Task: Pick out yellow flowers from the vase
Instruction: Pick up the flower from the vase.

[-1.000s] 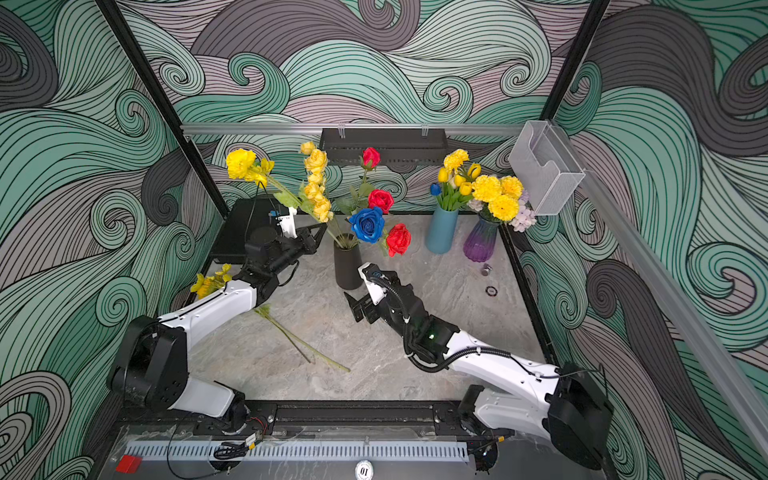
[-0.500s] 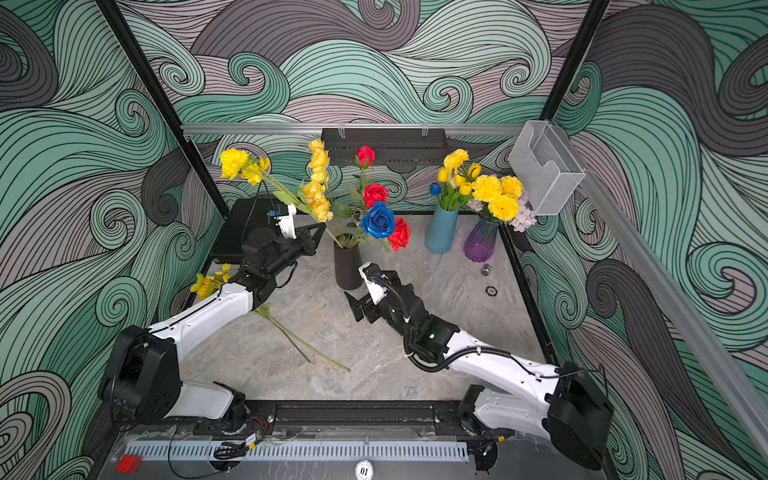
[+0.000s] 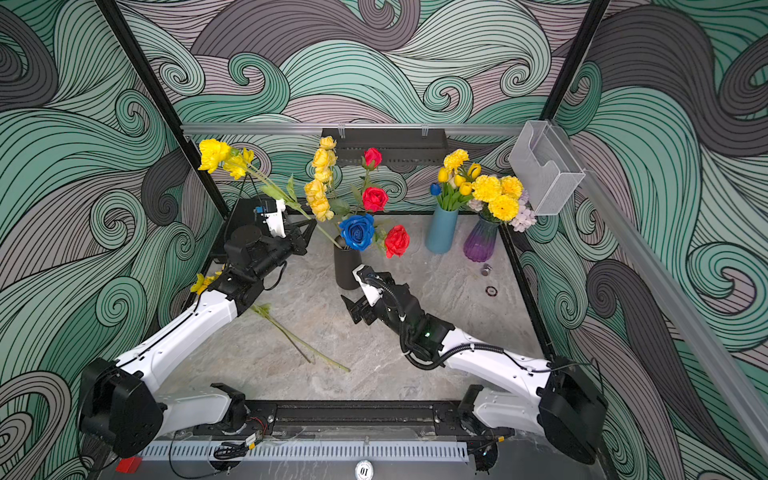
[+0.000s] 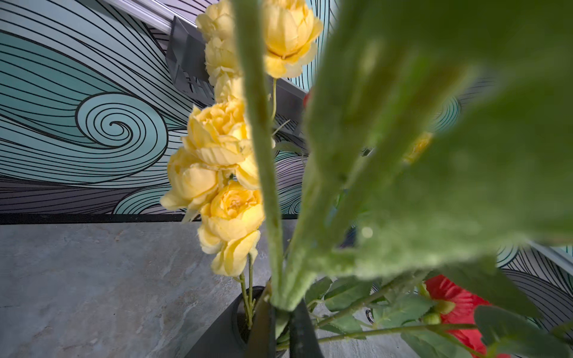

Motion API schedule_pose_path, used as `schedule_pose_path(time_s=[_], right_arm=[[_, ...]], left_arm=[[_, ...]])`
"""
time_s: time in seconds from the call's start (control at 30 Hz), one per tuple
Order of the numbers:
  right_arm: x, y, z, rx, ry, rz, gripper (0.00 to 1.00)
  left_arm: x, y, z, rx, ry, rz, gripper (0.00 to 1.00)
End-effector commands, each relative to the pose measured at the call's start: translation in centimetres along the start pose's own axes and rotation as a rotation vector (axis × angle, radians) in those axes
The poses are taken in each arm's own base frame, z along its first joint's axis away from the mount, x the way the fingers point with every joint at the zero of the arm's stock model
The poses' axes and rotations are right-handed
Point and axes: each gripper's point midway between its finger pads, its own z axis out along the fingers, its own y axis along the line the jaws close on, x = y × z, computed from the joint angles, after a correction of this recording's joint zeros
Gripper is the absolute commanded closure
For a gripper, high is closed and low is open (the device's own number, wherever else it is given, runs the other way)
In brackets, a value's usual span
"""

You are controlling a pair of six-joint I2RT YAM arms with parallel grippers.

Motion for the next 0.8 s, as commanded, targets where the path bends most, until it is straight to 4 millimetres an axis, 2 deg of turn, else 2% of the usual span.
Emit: schedule_pose_path(time_s=[0.0, 0.2, 0.37, 0.5, 0.77], right_arm=[[-3.0, 0.3, -0.1, -0.026, -0.09, -0.029, 0.06], [-3.9, 1.0, -0.3, -0.066, -0.129, -0.08, 0.11], [-4.3, 2.2, -0.2, -0.129, -0.146, -0.113, 0.19], [-4.6, 3.3, -0.5, -0.184, -0.176, -0.137, 0.21], [-5.1, 6.0, -0.9, -0.285, -0.199, -0.196, 0.27]], left_arm=[[-3.6, -2.5, -2.1, 0.015, -0.045, 0.034, 0.95], [-6.6, -3.2, -4.8, -0.053, -0.061, 0.049, 0.97], [-8.5, -4.0, -6.9, -0.078, -0.084, 0.049, 0.97], [-10.2, -3.9, -8.7, -0.143, -0.108, 0.034, 0.97], [-11.8, -4.1, -13.1, -0.219, -0.133, 0.059, 0.97]])
